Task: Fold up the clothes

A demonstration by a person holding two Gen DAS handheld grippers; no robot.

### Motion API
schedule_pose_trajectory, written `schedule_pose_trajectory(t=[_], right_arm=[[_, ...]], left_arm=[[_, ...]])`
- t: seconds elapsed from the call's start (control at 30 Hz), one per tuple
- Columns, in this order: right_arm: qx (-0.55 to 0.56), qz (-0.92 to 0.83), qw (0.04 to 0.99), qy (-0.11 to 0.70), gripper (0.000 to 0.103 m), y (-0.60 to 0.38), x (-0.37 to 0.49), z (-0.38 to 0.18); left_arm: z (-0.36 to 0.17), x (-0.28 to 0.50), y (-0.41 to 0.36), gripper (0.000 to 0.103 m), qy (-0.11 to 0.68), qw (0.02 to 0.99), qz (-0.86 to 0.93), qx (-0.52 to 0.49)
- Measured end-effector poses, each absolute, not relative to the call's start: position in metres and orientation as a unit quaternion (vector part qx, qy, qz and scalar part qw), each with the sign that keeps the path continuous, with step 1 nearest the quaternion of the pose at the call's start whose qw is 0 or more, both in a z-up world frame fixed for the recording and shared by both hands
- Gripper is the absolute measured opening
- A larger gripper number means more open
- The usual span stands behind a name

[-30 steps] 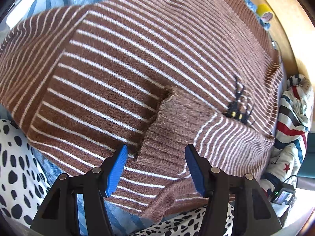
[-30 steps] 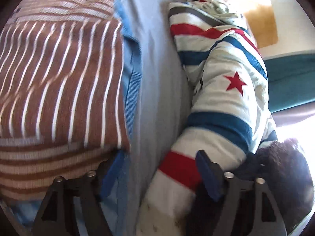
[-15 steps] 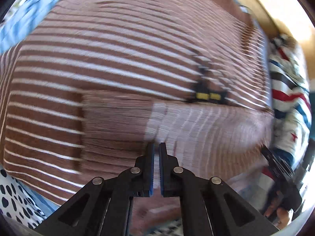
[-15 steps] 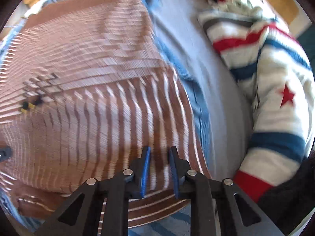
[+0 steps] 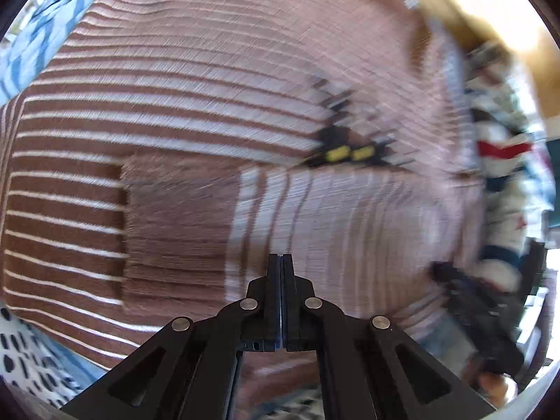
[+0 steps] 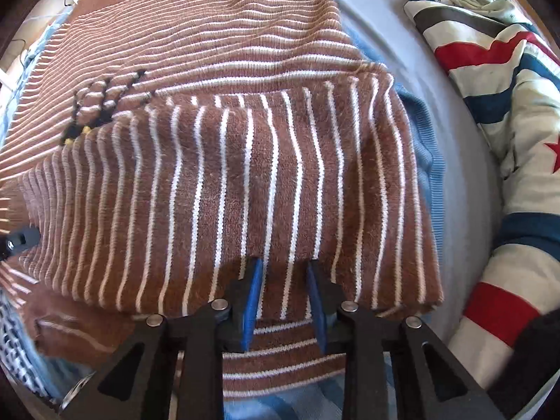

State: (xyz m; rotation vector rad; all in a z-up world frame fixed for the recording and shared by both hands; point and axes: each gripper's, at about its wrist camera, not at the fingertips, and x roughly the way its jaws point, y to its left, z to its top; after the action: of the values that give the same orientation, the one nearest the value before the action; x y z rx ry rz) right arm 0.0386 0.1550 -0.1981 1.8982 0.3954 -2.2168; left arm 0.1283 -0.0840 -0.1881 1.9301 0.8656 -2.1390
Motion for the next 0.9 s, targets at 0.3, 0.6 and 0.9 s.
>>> schedule_pose_trajectory(t=[0.3,0.6,0.9], right_arm=[[0.631,-0.742,0.199,0.107,0.03,0.099,0.049,-0.16],[0.659,-0.701,0.227,0.153,0.034,0.06,0.058,-0.187],[0.67,-0.709,0.22,0.033,0.035,0.115,0.042,-0.175]], left_arm=[[-0.158,0.135,-0.109,0.002,0.286,0.092,-0.71,0.636],[-0.146,0.126,-0.115,0.002,0.296,0.084,-0.716,0.626],[-0.15,0.075,-0.097,0.002,0.289,0.086,-0.691,0.656]])
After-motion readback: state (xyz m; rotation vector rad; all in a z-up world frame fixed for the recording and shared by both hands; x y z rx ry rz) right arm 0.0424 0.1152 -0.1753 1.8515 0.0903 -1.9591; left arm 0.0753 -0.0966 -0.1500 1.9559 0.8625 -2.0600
